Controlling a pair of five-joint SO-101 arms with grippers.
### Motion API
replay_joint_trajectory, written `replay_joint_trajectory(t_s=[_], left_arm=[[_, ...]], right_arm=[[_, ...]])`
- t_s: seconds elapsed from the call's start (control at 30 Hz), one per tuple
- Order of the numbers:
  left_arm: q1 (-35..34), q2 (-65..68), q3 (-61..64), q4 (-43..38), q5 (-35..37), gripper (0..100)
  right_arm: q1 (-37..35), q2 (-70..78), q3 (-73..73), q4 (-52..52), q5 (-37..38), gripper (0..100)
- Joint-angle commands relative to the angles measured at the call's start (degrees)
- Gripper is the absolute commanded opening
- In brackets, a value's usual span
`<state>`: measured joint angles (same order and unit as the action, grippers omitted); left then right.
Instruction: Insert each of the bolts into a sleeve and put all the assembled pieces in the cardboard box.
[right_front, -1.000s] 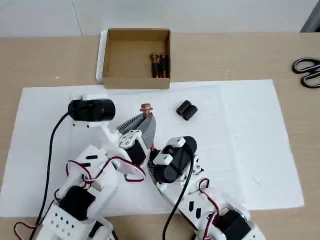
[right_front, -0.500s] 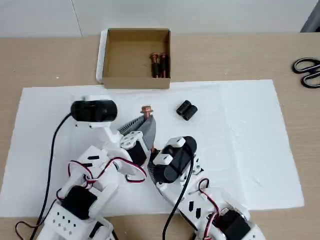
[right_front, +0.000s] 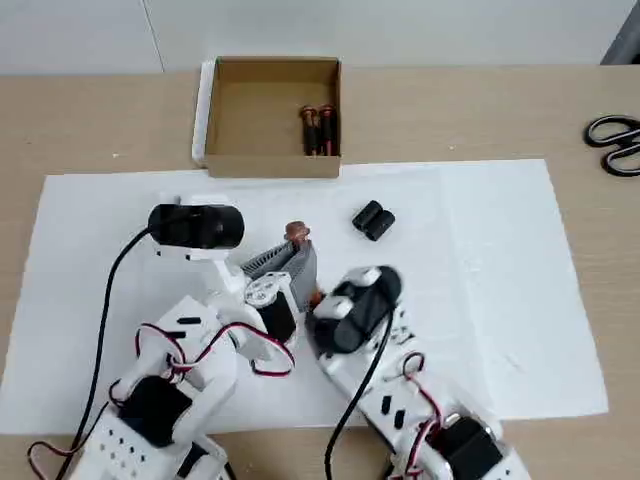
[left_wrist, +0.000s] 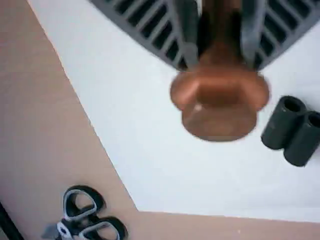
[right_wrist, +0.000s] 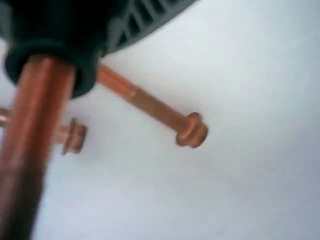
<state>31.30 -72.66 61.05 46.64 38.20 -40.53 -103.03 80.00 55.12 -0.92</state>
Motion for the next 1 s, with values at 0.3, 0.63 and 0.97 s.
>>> replay_joint_trajectory(t_s=[0.3,0.63,0.97], left_arm=[[1.14,-0.26,-2.77,6.24,-1.05,1],[5.36,-0.26,1.36,6.24,-1.05,1],[5.45,-0.26,5.85,6.59,-2.90,1]], right_arm=[[1.80,-0.31,-0.79,-1.80,-0.44,0.3],[1.80,-0.31,-1.14,-1.89,-0.35,0.3],[1.80,-0.31,-1.14,-5.05,2.81,0.3]])
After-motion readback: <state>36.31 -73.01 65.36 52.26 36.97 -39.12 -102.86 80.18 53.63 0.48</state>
